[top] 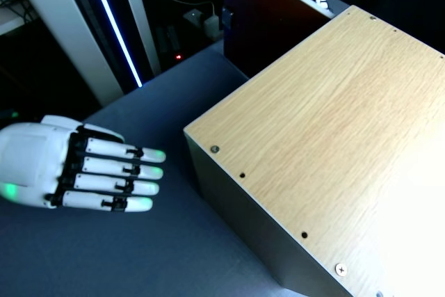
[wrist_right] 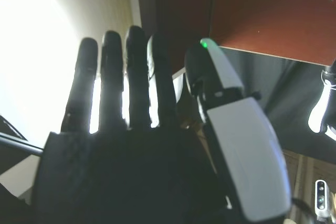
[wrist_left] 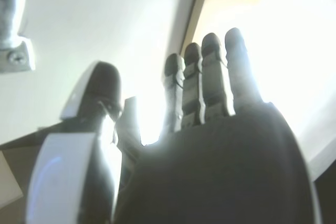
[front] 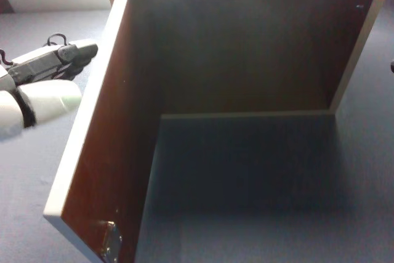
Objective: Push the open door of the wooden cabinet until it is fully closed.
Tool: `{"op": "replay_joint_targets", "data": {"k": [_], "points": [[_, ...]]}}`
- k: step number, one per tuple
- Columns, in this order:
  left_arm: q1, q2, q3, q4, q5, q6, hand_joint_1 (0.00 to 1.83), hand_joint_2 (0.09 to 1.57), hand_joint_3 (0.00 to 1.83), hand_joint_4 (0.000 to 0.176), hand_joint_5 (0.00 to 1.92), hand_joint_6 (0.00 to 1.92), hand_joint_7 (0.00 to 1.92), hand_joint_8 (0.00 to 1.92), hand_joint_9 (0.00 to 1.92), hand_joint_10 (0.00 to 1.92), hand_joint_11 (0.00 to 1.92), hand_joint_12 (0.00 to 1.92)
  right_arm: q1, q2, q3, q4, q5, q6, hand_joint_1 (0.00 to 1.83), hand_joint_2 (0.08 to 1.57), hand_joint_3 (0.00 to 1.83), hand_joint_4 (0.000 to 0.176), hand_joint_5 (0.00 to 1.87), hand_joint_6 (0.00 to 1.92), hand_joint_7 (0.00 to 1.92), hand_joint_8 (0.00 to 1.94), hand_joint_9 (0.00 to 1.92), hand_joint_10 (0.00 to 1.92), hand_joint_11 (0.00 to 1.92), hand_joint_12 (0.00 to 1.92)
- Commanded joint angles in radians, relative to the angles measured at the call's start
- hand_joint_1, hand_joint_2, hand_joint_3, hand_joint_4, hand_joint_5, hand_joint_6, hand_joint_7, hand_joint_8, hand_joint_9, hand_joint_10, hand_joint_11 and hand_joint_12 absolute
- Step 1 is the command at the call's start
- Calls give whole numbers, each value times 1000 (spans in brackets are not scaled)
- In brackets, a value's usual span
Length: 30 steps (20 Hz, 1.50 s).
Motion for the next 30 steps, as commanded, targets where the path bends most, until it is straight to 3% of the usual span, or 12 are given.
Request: {"op": "replay_joint_targets", "data": {"k": [1,5,7,10,11,13,17,18,19,24,25,30], "points": [[-10,-3,5,-9,-117,-5,0,1469,4,0,128,4,135,0,104,3,88,40,9,-1,5,28,118,8,537,1392,4,0,381,2,369,1,279,3,85,348],[-12,-5,6,-1,-111,-5,0,1471,2,0,98,2,146,7,119,7,105,34,9,-3,8,27,117,8,501,1403,1,0,379,2,367,2,283,2,122,265],[-12,-5,6,10,-111,-5,0,1459,0,26,101,4,138,3,107,1,88,23,9,-4,8,27,117,8,515,1409,2,0,387,2,381,4,302,6,137,267],[-11,-5,6,31,-113,-5,0,1470,2,30,104,4,150,6,118,5,87,18,8,-5,9,26,117,8,511,1402,0,0,397,3,391,4,310,4,149,269],[-10,-4,7,42,-115,-5,0,1466,0,44,96,0,146,4,112,2,79,14,7,-5,9,26,116,8,506,1403,0,0,394,1,384,0,305,2,146,267],[-5,-1,4,61,-124,-5,0,1474,3,28,99,4,149,4,115,3,79,12,7,-5,9,26,116,8,544,1399,0,0,388,0,381,0,295,0,134,257],[1,1,2,71,-123,-5,0,1472,2,23,100,2,143,0,119,2,86,11,7,-6,9,26,116,10,489,1403,2,0,387,0,391,3,312,5,151,252],[2,0,2,74,-121,-5,0,1466,0,38,99,2,149,3,121,3,85,10,7,-7,9,26,116,11,485,1400,0,0,388,1,389,2,310,4,147,251],[2,-1,2,78,-118,-5,0,1471,1,39,95,0,146,1,118,1,85,9,7,-7,9,26,116,12,469,1406,2,0,386,0,386,0,311,3,148,253],[2,-2,3,93,-116,-5,0,1464,0,27,99,9,151,9,126,9,109,15,7,-7,9,26,116,16,469,1403,0,0,394,3,390,1,313,2,138,255],[1,-2,3,96,-119,-5,0,1474,3,14,98,7,154,9,128,9,100,11,7,-7,9,26,116,17,461,1401,0,0,396,3,396,3,316,3,140,257],[-5,-5,2,125,-118,-5,0,1472,2,20,96,3,142,0,118,1,87,3,7,-7,11,26,116,23,497,1395,0,0,396,1,390,0,296,1,112,246]]}}
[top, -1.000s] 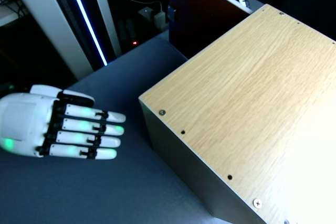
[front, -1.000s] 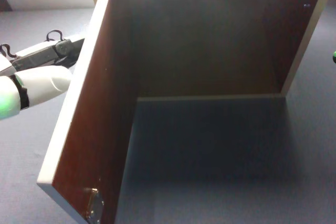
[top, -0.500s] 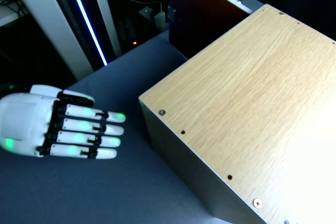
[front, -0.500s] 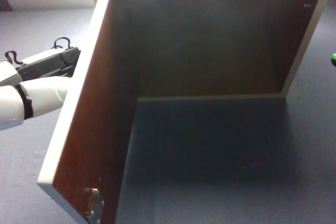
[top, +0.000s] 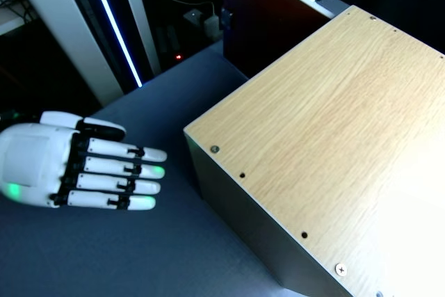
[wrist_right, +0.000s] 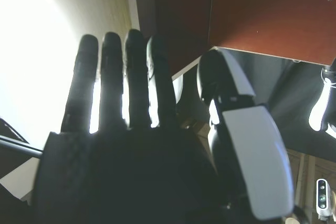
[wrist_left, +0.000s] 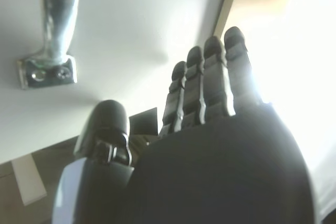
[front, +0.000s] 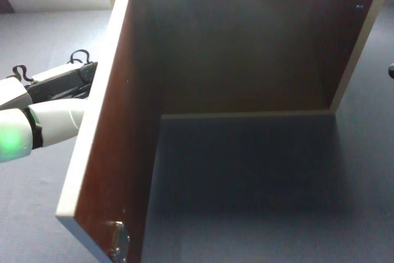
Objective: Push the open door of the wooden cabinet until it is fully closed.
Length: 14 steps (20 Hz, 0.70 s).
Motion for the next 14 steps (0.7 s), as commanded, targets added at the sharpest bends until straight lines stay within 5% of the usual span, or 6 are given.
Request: {"op": "replay_joint_targets", "data": {"k": [1,4,6,9,10,14], "points": [[-13,1,-2,-13,-118,-5,0,1461,0,35,88,0,135,0,114,0,85,2,7,0,6,28,119,11,477,1402,1,0,375,0,370,0,281,0,106,237],[-20,-6,2,6,-115,-5,0,1474,4,20,102,6,145,3,116,1,97,6,7,0,6,28,119,11,414,1392,0,0,367,0,353,1,277,1,107,234],[-26,-11,2,13,-111,-5,0,1469,1,27,92,0,157,7,120,2,97,5,7,0,6,28,119,11,439,1404,2,0,364,0,356,2,282,2,113,238],[-29,-16,2,24,-120,-5,0,1489,8,7,101,4,146,1,116,3,112,11,7,0,6,28,119,11,444,1404,1,0,359,0,356,0,284,1,125,237],[-32,-17,2,29,-120,-5,0,1479,2,37,110,6,173,10,138,10,131,17,7,0,6,28,119,11,466,1409,2,0,366,2,364,3,290,2,134,237],[-40,-29,9,46,-117,-5,0,1517,16,22,119,8,145,0,117,0,117,9,7,0,6,28,119,11,478,1396,0,0,378,4,385,6,317,8,167,240]]}}
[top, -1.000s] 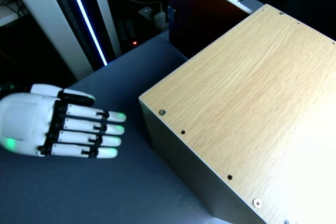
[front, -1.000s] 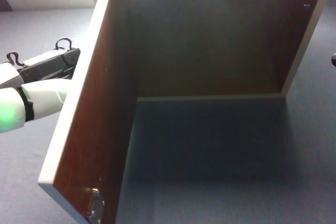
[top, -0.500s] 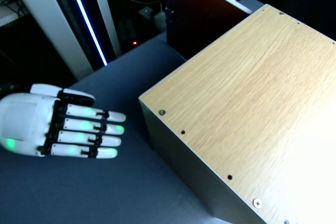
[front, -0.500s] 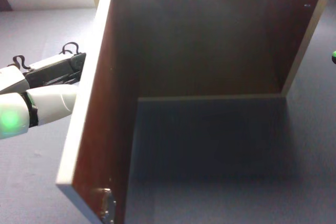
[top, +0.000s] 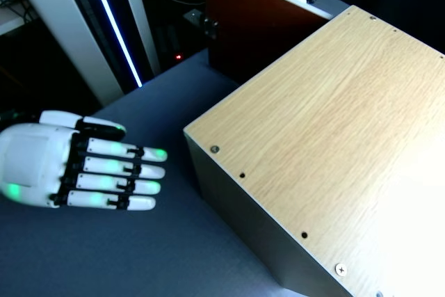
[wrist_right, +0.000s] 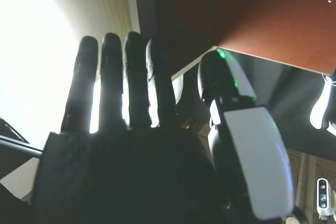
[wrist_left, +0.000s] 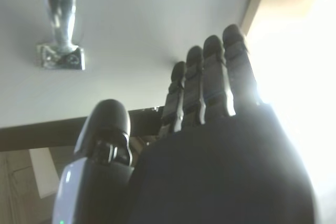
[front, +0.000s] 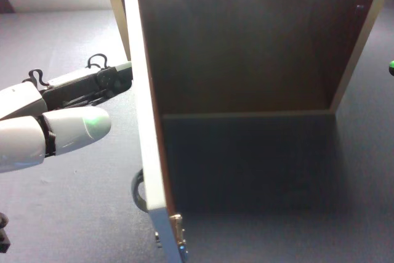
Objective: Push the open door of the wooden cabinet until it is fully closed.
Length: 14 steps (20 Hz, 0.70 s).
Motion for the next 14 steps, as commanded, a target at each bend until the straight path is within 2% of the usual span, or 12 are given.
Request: {"op": "replay_joint_targets", "data": {"k": [1,2,4,5,6,7,8,9,11,13,14], "points": [[-14,-3,4,-3,-115,-5,0,1520,12,24,105,3,130,8,122,12,119,16,7,0,5,28,118,8,451,1390,0,0,377,1,384,3,319,5,165,232],[-19,-9,8,7,-112,-5,0,1520,12,24,105,3,130,8,122,12,119,16,7,0,5,28,118,8,451,1390,0,0,377,1,384,3,319,5,165,232],[-33,-18,13,26,-107,-5,0,1512,6,42,68,0,135,8,135,13,131,19,8,0,5,29,118,8,429,1396,1,0,367,0,368,0,307,1,158,221],[-40,-21,15,36,-105,-5,0,1517,7,42,76,5,143,10,142,14,135,20,10,0,6,29,118,8,392,1388,0,0,368,1,367,1,309,2,174,219],[-47,-26,18,49,-101,-5,0,1534,12,33,83,6,146,8,137,9,115,10,13,-1,7,28,118,8,418,1384,0,0,386,5,376,3,308,1,170,205],[-51,-31,22,59,-97,-5,0,1534,12,33,83,6,146,8,137,9,115,10,14,-2,7,28,118,8,418,1384,0,0,386,5,376,3,308,1,170,205],[-54,-34,24,64,-95,-5,0,1528,9,43,85,7,147,8,137,8,111,8,14,-2,7,28,118,8,425,1389,0,0,390,5,377,3,311,2,164,200],[-58,-38,26,68,-92,-5,0,1531,9,43,91,8,150,8,140,8,107,6,14,-2,7,27,118,8,496,1389,0,0,388,3,368,3,297,3,142,190],[-64,-45,29,81,-86,-5,0,1515,0,55,90,4,135,0,112,0,67,0,14,-3,7,26,118,8,483,1387,0,0,386,1,365,3,290,2,136,183],[-74,-54,32,94,-78,-5,0,1513,0,52,75,0,128,0,96,0,40,0,14,-3,8,26,118,8,461,1390,1,0,387,1,373,4,290,1,140,182],[-82,-62,37,102,-72,-5,0,1519,2,36,62,2,117,1,80,2,23,3,14,-4,9,26,118,8,489,1382,0,0,389,1,368,1,284,1,137,176]]}}
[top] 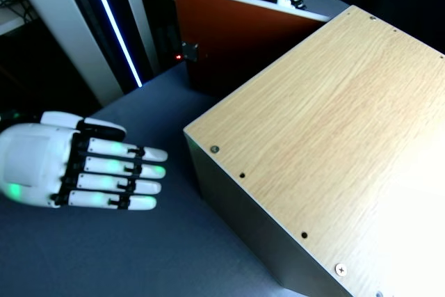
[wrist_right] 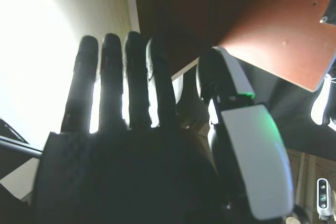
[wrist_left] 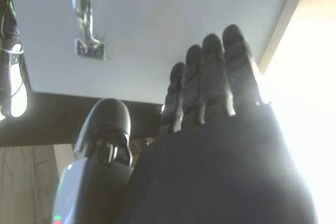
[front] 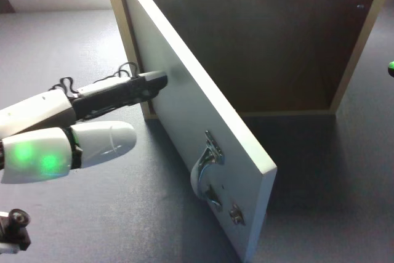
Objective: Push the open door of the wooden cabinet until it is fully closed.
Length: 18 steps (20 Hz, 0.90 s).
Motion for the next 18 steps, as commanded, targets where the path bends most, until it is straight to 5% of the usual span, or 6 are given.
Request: {"op": "replay_joint_targets", "data": {"k": [1,3,4,6,18], "points": [[-16,-8,5,-4,-107,-6,0,1519,2,36,62,2,117,1,80,2,23,3,10,-2,7,28,122,8,489,1382,0,0,389,1,368,1,284,1,137,176],[-36,-30,18,23,-86,-6,0,1531,6,27,86,10,145,11,122,16,44,12,10,-4,8,28,122,8,521,1392,2,0,388,1,371,4,295,5,153,178],[-55,-47,29,48,-67,-6,0,1534,5,6,28,0,86,0,68,0,13,1,10,-4,10,27,122,8,476,1390,0,0,394,2,388,3,313,3,181,176],[-66,-56,36,61,-57,-6,0,1531,3,2,27,2,90,4,68,3,21,5,10,-4,10,26,122,8,471,1389,0,0,395,1,390,2,315,3,182,173],[-149,-144,93,102,36,-6,0,1536,2,0,85,6,143,4,123,5,65,8,10,-6,10,26,122,9,520,1386,0,0,392,0,383,3,301,3,161,149]]}}
